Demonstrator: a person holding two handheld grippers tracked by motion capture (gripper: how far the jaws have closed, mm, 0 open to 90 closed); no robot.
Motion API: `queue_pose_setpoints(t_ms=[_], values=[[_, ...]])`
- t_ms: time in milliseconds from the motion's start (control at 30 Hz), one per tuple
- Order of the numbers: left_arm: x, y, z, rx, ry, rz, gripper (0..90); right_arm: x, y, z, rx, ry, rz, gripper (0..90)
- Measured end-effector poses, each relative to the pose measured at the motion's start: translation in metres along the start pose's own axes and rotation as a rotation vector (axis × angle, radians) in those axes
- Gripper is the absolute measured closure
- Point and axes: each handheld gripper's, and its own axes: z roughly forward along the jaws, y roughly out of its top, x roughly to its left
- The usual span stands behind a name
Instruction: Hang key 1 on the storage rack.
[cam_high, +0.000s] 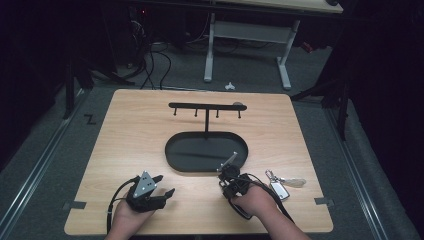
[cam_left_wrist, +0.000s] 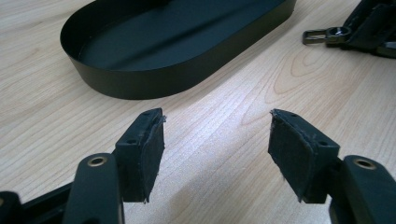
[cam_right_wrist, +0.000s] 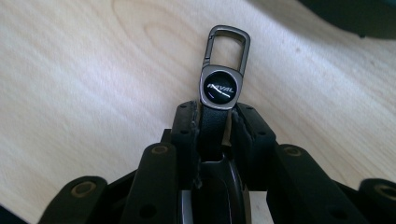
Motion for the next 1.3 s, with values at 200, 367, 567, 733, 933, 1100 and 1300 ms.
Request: queue_pose_setpoints(t_ms=[200,367,567,733,933,1100,1300], values=[[-0.001,0.000,0.001,0.007,-0.005,0.004,36.3,-0.003,-0.013,-0.002,0.019,-0.024,-0.057,73.2],[-0.001,0.000,0.002,0.012,-0.007,0.007,36.2,-0.010,-0.017,-0.003,0.037,-0.005,0.029,66.4],[-0.001,0.000,0.002,0.011,-0.009,0.005,36.0,-0.011,-0.016,0.001,0.037,-0.016,0.003,64.9],[-0.001,0.000,0.002,0.008,-0.009,0.006,36.0,-0.010,-0.017,0.001,0.036,-0.017,-0.032,66.3],[-0.002,0.000,0.002,0.012,-0.012,0.009,36.0,-0.008,-0.016,0.000,0.039,-0.012,-0.029,73.9],[-0.002,0.000,0.002,0.010,-0.013,0.009,35.9,-0.010,-0.015,0.001,0.039,-0.009,-0.021,77.3],[-0.001,0.000,0.002,0.010,-0.013,0.008,35.9,-0.012,-0.011,0.001,0.070,-0.004,-0.024,79.8]])
